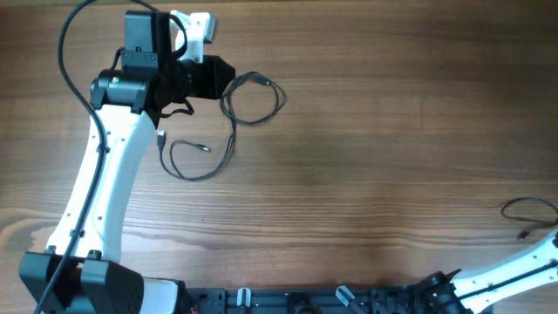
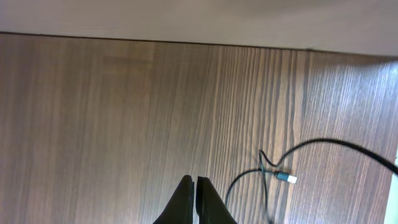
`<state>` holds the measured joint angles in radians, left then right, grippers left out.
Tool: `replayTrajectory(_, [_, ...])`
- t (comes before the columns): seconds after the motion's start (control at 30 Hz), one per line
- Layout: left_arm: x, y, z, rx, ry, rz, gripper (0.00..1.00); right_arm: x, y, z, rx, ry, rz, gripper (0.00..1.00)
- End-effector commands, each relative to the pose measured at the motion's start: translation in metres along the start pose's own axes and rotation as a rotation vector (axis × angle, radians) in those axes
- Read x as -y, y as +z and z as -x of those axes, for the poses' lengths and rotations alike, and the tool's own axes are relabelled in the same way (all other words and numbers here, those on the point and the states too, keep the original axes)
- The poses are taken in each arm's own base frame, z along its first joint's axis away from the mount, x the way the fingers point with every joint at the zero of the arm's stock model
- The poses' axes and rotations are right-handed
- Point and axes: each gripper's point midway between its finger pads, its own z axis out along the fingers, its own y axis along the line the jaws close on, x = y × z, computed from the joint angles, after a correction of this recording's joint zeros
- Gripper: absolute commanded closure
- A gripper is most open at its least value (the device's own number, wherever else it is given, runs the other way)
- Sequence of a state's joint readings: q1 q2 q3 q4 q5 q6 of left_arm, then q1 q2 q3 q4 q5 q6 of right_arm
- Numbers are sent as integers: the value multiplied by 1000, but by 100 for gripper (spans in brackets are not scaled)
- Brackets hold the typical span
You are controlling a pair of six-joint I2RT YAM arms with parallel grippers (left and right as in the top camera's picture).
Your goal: Untangle cables
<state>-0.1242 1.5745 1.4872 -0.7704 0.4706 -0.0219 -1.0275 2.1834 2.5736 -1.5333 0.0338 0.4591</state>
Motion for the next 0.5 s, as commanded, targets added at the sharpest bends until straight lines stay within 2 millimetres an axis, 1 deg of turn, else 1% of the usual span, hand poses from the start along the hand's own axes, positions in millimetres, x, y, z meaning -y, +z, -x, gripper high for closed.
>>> replayTrajectory(0.0, [4, -4, 9, 29, -1, -20, 82, 19, 15, 3, -31, 85, -38, 96])
replayTrajectory(0.07, [5, -4, 11, 39, 5, -21, 82, 34, 21, 5, -40, 123, -74, 96])
replayTrajectory(0.17, [5, -4, 14, 51, 11, -22, 82, 53, 22, 9, -44, 186, -96, 96])
replayTrajectory(0.23, [5, -4, 14, 52, 11, -22, 82, 61, 21, 11, -43, 216, -104, 95])
replayTrajectory(0.3, [5, -4, 14, 52, 11, -22, 82, 66, 21, 13, -40, 227, -108, 95])
replayTrajectory(0.47, [5, -4, 17, 61, 16, -23, 81, 66, 21, 15, -35, 228, -105, 95])
